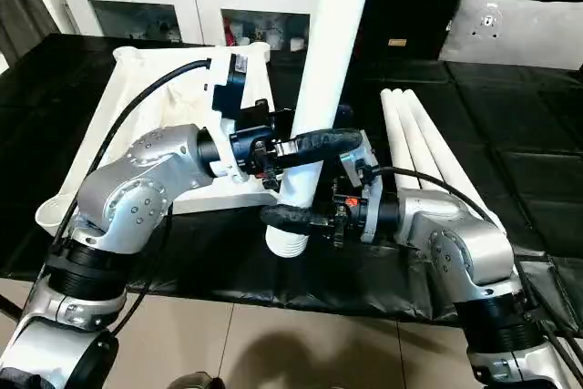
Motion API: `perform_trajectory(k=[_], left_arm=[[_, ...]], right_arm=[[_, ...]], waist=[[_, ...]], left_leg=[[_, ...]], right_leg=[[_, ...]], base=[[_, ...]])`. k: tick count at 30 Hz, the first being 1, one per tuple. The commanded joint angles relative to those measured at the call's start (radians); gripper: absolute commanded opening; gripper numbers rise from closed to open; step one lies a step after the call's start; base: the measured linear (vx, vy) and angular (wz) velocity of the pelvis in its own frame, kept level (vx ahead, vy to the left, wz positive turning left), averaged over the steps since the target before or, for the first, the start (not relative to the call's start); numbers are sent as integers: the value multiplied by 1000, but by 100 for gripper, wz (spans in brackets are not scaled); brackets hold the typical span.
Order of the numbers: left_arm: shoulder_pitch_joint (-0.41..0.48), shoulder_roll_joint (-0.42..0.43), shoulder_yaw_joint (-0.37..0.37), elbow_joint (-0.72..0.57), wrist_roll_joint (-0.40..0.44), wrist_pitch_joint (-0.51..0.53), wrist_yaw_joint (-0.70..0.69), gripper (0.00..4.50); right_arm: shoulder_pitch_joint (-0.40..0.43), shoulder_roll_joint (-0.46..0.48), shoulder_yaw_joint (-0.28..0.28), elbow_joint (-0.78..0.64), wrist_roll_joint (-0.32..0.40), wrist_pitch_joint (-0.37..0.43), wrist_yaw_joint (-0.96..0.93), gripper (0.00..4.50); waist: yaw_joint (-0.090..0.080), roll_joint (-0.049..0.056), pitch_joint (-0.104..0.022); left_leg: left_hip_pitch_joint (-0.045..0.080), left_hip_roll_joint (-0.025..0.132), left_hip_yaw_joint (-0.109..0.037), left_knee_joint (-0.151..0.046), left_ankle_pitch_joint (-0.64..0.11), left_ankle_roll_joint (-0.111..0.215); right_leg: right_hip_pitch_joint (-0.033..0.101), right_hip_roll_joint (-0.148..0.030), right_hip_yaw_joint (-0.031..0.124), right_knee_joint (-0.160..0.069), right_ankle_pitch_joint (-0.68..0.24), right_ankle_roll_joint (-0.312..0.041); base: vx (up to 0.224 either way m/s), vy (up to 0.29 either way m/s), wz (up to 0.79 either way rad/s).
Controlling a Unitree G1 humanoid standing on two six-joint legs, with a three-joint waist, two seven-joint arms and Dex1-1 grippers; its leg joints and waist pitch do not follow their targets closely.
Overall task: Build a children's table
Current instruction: Pick table leg
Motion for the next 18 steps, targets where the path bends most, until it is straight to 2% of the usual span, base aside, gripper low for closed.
perform_trajectory(k=[1, 4, 6, 11, 12, 15, 17, 18], left_arm=[[-16, -1, -6, -11, -1, -6, -10, 184], [-15, -2, -9, -10, 1, -7, -13, 184], [-14, 0, -13, -10, 1, -3, -16, 184], [-11, -2, -21, -9, 8, 7, -11, 184], [-11, -9, -24, -15, -2, 21, -9, 254], [-5, -27, -29, -39, -24, 39, 0, 261], [-2, -33, -33, -47, -23, 36, 6, 290], [8, -66, -39, -67, -31, 31, 35, 299]], right_arm=[[-16, 0, 0, 17, -24, 0, -20, 240], [-14, 6, 3, 23, -31, -6, -31, 216], [-11, 11, 4, 21, -31, -4, -37, 213], [-12, 20, 10, 29, -49, -15, -56, 206], [-15, 29, 7, 38, -52, -19, -68, 205], [-24, 51, -1, 50, -51, -11, -93, 203], [-25, 57, 1, 52, -56, -12, -99, 202], [-27, 74, 10, 60, -69, -16, -118, 201]], waist=[[1, -14, -66], [1, -13, -65], [2, -11, -66], [0, -14, -65], [-1, -17, -65], [-1, -20, -64], [-1, -19, -64], [-2, -20, -64]], left_leg=[[24, 22, 4, -56, -174, 29], [24, 21, 4, -56, -183, 25], [25, 22, 3, -57, -185, 23], [25, 22, 3, -57, -186, 23], [25, 22, 4, -58, -191, 23], [25, 22, 5, -58, -182, 25], [25, 23, 5, -58, -180, 26], [24, 24, 5, -58, -180, 25]], right_leg=[[48, -53, 20, -79, -112, -217], [47, -52, 20, -80, -121, -216], [46, -53, 20, -80, -123, -216], [47, -53, 20, -79, -116, -218], [46, -53, 20, -80, -126, -216], [45, -54, 20, -80, -134, -218], [45, -54, 21, -80, -132, -215], [46, -55, 21, -79, -130, -215]], base=[[0, 0, 0], [0, 0, 0], [0, 0, 0], [0, 0, 0], [0, 0, 0], [0, 0, 0], [0, 0, 0], [0, 0, 0]])
